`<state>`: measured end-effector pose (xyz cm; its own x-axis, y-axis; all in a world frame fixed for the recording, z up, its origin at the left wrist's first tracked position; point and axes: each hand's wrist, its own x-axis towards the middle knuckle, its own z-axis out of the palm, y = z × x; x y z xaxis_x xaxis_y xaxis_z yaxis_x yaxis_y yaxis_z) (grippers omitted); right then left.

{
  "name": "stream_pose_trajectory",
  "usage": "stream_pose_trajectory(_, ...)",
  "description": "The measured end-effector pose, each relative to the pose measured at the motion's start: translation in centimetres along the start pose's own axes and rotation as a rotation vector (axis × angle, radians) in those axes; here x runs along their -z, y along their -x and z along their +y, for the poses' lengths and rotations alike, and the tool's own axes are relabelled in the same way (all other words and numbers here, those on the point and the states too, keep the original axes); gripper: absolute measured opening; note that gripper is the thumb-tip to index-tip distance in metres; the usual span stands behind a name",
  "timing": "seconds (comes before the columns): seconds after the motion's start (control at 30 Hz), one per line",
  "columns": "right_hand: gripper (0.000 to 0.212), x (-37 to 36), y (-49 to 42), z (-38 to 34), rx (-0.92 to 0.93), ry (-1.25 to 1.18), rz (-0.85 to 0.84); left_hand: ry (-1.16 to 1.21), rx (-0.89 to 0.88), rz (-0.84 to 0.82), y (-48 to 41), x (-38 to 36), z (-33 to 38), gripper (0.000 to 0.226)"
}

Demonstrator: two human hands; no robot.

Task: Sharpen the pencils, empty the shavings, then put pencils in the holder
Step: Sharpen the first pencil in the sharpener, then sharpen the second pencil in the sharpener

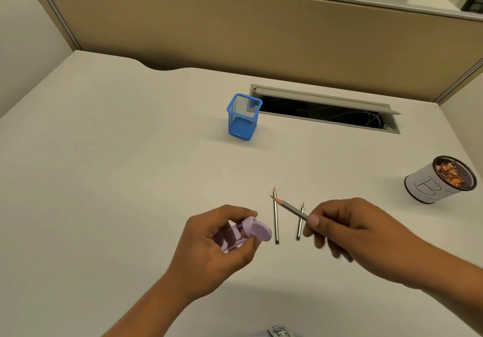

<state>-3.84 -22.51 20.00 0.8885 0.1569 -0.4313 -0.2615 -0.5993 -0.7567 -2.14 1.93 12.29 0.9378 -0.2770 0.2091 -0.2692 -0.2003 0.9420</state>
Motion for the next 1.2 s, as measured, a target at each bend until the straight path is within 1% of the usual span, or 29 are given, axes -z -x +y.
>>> stream_pose_trajectory(0.07,0.019,-1.0,-1.2,1.2,-0.026,-0.018,0.118,0.048,0.117,0.004,0.0,-0.6,-0.4,0.018)
stream_pose_trajectory(0.13,0.017,-2.3,-3.0,2.5,-0.063,-0.011,0.226,0.087,0.264,0.018,0.0,-1.3,-1.2,0.012)
stream_pose_trajectory(0.2,0.019,-3.7,-5.4,3.8,-0.082,0.061,0.309,0.075,0.382,0.034,0.1,-2.0,-2.5,0.008)
stream_pose_trajectory(0.27,0.016,-5.2,-8.1,4.9,-0.109,0.15,0.361,0.028,0.437,0.022,0.2,-2.5,-3.7,0.006)
stream_pose_trajectory(0.33,0.01,-6.6,-10.4,5.7,-0.156,0.196,0.385,-0.027,0.457,-0.002,0.4,-3.2,-4.6,0.007)
stream_pose_trajectory(0.43,0.014,-8.0,-13.0,6.6,-0.189,0.242,0.396,-0.065,0.455,-0.01,0.7,-3.7,-5.8,0.01)
stream_pose_trajectory(0.57,0.015,-8.5,-15.1,6.7,-0.188,0.3,0.402,-0.037,0.448,0.009,1.3,-3.7,-6.6,0.01)
stream_pose_trajectory(0.77,0.025,-8.4,-16.9,6.8,-0.21,0.285,0.393,-0.008,0.45,-0.017,2.0,-4.2,-6.7,0.013)
stream_pose_trajectory(0.87,0.025,-8.6,-17.3,7.0,-0.216,0.29,0.395,-0.002,0.46,-0.027,2.3,-4.4,-7.0,0.014)
stream_pose_trajectory(1.0,0.027,-8.5,-17.6,7.4,-0.205,0.294,0.398,0.015,0.513,-0.037,3.0,-4.9,-7.3,0.016)
stream_pose_trajectory(1.1,0.032,-8.5,-17.5,7.5,-0.202,0.267,0.382,0.031,0.543,-0.046,3.4,-5.2,-7.4,0.016)
stream_pose_trajectory(1.17,0.036,-7.9,-17.4,7.3,-0.201,0.231,0.406,0.032,0.544,-0.05,3.4,-5.3,-7.3,0.015)
stream_pose_trajectory(1.2,0.035,-7.4,-17.3,7.2,-0.192,0.218,0.448,0.035,0.543,-0.052,3.4,-5.2,-7.3,0.015)
